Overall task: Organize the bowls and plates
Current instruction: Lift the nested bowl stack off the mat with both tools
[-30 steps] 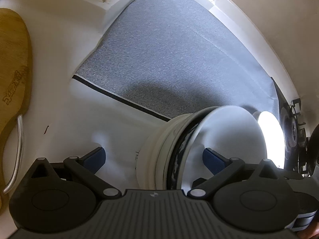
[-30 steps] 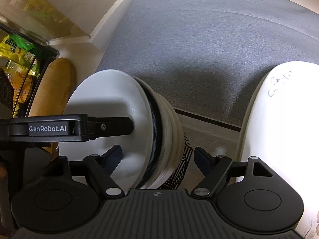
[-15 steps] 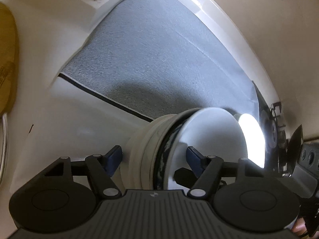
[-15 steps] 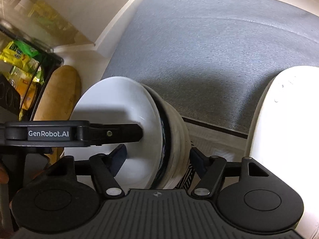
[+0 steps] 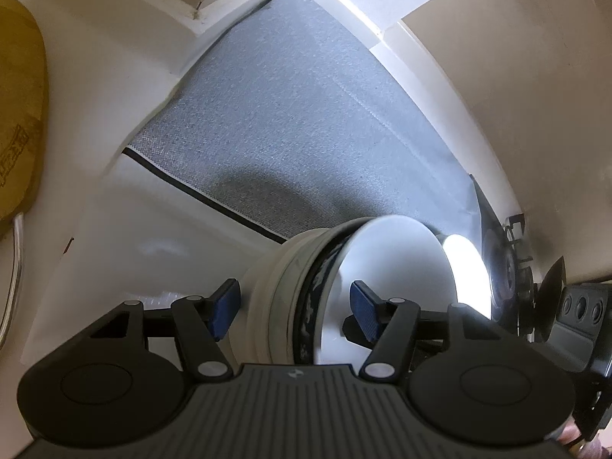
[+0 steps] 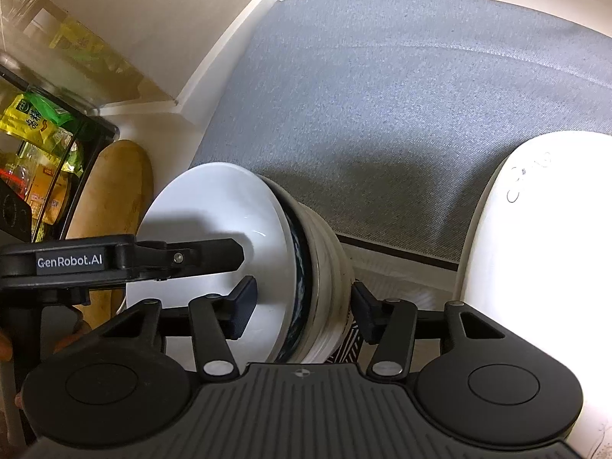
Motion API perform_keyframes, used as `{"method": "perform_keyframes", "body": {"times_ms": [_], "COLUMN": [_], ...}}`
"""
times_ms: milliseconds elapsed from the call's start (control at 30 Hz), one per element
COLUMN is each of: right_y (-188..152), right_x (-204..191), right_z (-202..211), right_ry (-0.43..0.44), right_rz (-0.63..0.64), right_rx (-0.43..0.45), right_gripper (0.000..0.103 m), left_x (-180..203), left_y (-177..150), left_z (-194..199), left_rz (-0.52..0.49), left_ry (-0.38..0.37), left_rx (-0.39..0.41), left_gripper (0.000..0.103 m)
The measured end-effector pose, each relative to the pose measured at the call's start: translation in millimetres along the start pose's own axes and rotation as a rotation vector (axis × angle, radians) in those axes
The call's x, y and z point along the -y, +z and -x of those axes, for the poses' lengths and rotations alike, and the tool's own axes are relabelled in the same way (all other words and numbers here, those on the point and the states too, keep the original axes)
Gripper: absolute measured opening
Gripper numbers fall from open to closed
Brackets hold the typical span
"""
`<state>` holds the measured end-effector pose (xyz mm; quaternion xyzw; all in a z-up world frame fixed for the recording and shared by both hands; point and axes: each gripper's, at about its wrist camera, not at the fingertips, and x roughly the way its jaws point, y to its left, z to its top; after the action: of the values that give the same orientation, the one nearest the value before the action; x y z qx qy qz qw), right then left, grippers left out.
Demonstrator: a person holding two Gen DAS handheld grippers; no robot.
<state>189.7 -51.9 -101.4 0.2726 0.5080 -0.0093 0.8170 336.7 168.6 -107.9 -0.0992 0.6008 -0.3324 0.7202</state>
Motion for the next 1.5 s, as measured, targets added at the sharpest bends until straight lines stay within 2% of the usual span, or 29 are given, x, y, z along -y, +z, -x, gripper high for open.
{"method": "perform_keyframes", "body": {"times_ms": [233,433,500,567,633,700,767,833,900,967,1167,1500], "right_y": [3,5,5,5,2,0,-1,-2,-4,-5,-5,-3], "right_x": [-12,-9,0,8,14,17,16,18,21,23,26,25], "right_z": [-6,-12,-14,-18,-22,-25,-24,-22,-19,-20,-19,-14], "right_ry": [0.005,0.061,0.095,0.129,0.151,0.182,0.191,0.189,0.190,0.188,0.189,0.177], "right_rz": [0.023,0.029,-0.002,-0.040,-0.066,-0.076,-0.059,-0.060,-0.079,-0.096,-0.146,-0.142], "right_rx": [-0.017,-0.001,-0.007,-0.033,-0.055,-0.070,-0.060,-0.045,-0.036,-0.035,-0.054,-0.051], "right_gripper": [0.056,0.059,0.060,0.062,0.068,0.074,0.076,0.070,0.068,0.067,0.064,0.062], "left_x": [-2,-10,-14,-17,-17,-15,-19,-28,-37,-42,-41,-41], "left_y": [-1,2,2,4,5,4,3,1,-2,-6,-11,-11], "left_z": [5,7,1,-5,-7,-10,-12,-9,-6,-3,-1,5], "left_rz": [-0.006,-0.008,0.008,0.026,0.020,0.007,0.029,0.085,0.123,0.137,0.154,0.174], "left_ry": [0.039,0.047,0.047,0.020,0.004,-0.023,-0.054,-0.084,-0.096,-0.096,-0.083,-0.070], "left_rx": [0.023,0.014,-0.003,-0.014,-0.013,-0.014,0.002,0.026,0.039,0.054,0.076,0.065], "left_gripper": [0.068,0.068,0.076,0.077,0.084,0.096,0.098,0.095,0.084,0.079,0.078,0.078]}}
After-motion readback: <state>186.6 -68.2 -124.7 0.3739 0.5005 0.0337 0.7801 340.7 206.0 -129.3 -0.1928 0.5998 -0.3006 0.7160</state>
